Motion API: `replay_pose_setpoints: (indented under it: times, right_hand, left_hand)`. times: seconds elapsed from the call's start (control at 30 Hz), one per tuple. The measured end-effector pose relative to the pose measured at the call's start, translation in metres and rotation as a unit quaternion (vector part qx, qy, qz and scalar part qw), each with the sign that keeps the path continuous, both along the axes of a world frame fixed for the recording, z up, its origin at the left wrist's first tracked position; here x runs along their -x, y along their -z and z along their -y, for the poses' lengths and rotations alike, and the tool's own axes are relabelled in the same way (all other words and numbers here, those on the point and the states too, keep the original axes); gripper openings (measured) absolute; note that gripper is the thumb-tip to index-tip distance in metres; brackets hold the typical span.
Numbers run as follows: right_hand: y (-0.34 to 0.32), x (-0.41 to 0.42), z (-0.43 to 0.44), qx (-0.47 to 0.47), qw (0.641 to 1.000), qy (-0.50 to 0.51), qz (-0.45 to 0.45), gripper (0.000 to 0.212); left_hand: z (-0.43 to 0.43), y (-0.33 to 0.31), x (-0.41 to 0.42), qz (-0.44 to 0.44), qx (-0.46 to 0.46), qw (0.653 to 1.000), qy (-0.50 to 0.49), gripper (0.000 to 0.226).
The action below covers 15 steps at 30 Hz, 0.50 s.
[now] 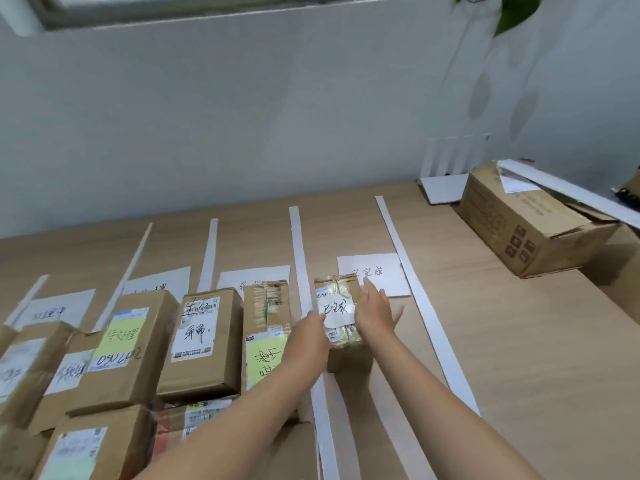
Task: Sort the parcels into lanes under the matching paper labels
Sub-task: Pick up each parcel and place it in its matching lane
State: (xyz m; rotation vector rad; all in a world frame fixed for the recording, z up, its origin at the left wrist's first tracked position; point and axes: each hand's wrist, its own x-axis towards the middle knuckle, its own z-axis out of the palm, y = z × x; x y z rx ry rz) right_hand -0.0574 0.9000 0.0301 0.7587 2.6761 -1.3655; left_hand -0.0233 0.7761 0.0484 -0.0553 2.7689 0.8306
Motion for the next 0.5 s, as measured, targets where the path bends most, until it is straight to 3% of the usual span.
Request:
replay_pose_setpoints:
  times: [0.07,0.17,0.27,0.37,0.5]
  right_hand:
    - [-0.03,-0.007,0.015,-0.031,0.998,-0.034,-0.036,0.047]
    - [-0.084,-0.029,0.056,-0.041,0.99,-0.09,-0.096,0.049]
    - [-0.143,-0.059,0.121,-0.06,0.972,-0.149,-0.173,0.049]
    - [-0.207,-0.091,0.208,-0.103,0.934,-0.21,-0.269,0.053]
    - [-0.292,-0.139,0.331,-0.14,0.873,-0.268,-0.384,0.058]
  left_hand:
    - [0.016,-0.029,-0.009,-0.044,-0.021,0.999,0.005,0.025]
    - [0.059,-0.082,-0.026,-0.114,-0.028,0.993,-0.004,0.036]
    - [0.125,-0.139,-0.053,-0.192,-0.033,0.98,-0.024,0.034]
    - [0.21,-0.197,-0.087,-0.295,-0.046,0.954,-0.039,0.031]
    - [0.334,-0.27,-0.148,-0.41,0.032,0.907,-0.092,0.043]
